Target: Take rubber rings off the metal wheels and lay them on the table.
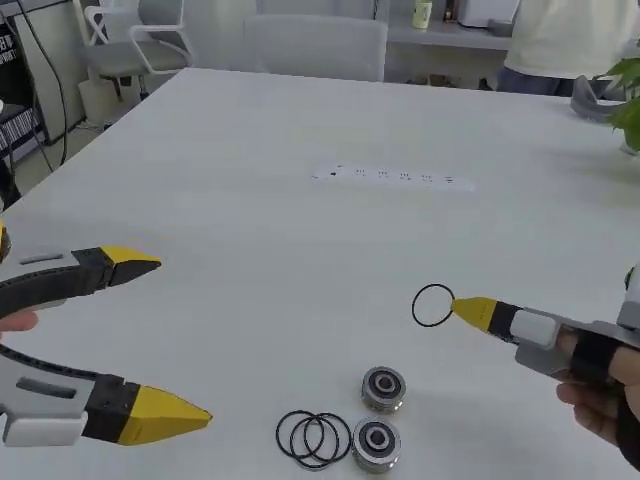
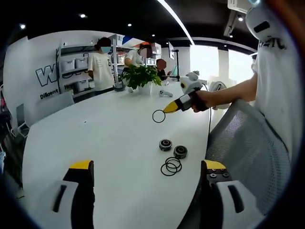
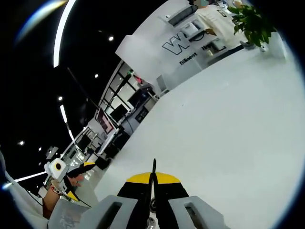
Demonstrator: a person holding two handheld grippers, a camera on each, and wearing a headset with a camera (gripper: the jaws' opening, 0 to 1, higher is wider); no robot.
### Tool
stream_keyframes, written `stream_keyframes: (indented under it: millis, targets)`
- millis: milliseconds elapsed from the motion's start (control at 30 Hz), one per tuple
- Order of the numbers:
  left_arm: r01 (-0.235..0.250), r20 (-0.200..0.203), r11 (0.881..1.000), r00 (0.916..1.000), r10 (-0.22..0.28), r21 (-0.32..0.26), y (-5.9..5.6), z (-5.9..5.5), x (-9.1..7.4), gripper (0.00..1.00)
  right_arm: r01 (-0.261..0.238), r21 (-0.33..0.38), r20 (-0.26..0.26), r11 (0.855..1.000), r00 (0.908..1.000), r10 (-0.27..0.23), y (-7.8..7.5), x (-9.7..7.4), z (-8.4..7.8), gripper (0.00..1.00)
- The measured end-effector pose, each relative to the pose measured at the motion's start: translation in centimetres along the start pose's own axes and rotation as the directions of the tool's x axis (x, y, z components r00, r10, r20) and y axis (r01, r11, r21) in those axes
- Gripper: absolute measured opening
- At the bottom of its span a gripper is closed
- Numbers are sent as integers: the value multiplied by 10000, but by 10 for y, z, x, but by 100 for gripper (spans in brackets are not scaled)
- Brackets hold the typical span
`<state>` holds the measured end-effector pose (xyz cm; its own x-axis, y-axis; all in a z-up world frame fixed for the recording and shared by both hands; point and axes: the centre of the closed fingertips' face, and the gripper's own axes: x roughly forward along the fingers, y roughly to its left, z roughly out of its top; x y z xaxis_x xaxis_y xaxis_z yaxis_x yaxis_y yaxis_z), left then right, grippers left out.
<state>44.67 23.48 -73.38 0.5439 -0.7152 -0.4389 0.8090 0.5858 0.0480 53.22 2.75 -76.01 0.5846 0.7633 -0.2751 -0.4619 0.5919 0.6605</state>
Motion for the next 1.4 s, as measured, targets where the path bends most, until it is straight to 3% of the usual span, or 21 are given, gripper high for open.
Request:
stream_keyframes:
  millis: [367,567,1067,1400]
  targets:
    - [-52,-436,9989,9990,32,-472,-15,-29,0,92,-244,-238,74,9994,9997,245,9,-1,3,0]
    - [-109,-478,9969,9988,72,-783,-20,-38,1,92,-311,-398,34,9987,9995,312,13,-1,4,0]
    - [-56,-570,9943,9984,-5,-1068,-29,-48,4,91,-579,-791,-238,9952,9981,561,26,3,0,0]
    - [-214,-188,9949,9996,196,-981,-25,-42,4,91,-812,-702,-314,9942,9964,792,34,5,-2,0]
